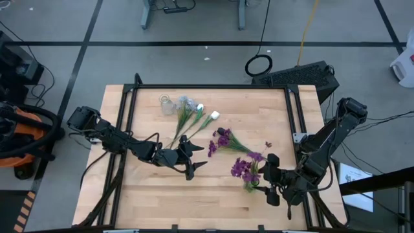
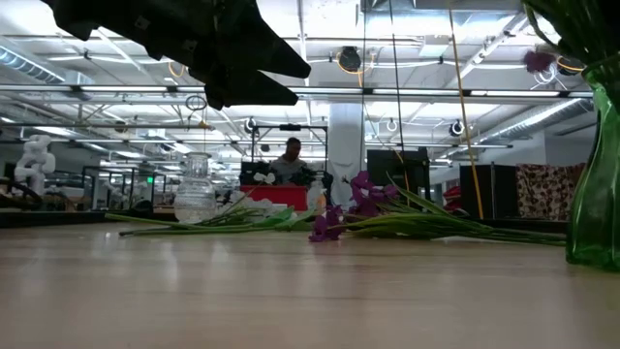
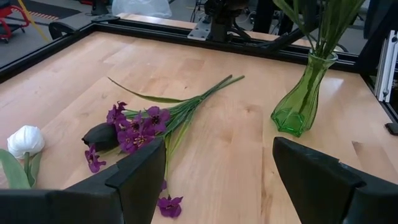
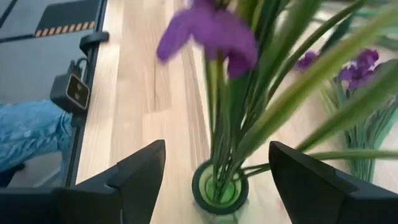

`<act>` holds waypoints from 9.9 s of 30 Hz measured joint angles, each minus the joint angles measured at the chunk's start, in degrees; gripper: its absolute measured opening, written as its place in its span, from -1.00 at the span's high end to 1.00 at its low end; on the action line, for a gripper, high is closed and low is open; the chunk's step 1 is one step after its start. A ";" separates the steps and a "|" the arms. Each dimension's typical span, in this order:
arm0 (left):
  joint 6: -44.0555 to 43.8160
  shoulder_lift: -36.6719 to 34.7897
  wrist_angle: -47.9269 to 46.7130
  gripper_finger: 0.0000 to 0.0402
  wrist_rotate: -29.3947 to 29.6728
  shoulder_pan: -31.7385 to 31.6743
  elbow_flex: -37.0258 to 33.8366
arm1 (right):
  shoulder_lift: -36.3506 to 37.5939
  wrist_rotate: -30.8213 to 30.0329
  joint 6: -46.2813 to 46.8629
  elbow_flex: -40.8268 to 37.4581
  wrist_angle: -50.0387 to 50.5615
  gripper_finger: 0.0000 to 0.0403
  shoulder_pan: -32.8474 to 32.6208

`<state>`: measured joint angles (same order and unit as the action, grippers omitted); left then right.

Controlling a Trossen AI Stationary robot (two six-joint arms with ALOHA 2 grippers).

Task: Sort flowers into vase by color
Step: Put the left purple flower into the green vase, then put the purple flower into the green vase

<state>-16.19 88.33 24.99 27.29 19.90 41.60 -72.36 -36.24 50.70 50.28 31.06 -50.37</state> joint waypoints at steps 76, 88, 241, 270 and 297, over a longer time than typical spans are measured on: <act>-0.07 0.00 0.22 -0.49 -0.32 0.00 0.02 | -1.92 -13.30 11.75 -26.76 -7.79 0.01 8.05; -1.40 0.00 0.12 -0.49 -0.22 0.01 0.02 | -1.92 -13.19 0.03 -34.83 -26.87 0.01 11.83; 16.33 9.93 28.37 -0.49 -22.46 -18.79 14.68 | 34.50 10.53 -74.76 -38.05 -97.53 1.00 27.07; 15.02 24.96 23.18 -0.49 -33.55 -21.76 37.66 | 19.71 21.64 -68.37 -36.88 -117.75 1.00 39.67; 14.64 24.92 20.67 0.02 -33.55 -21.38 37.68 | 4.94 24.36 -65.29 -26.56 -115.43 1.00 44.35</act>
<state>-1.54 113.25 45.67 -6.26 -1.48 79.29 -67.42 -11.88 -14.59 23.73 -84.37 -6.02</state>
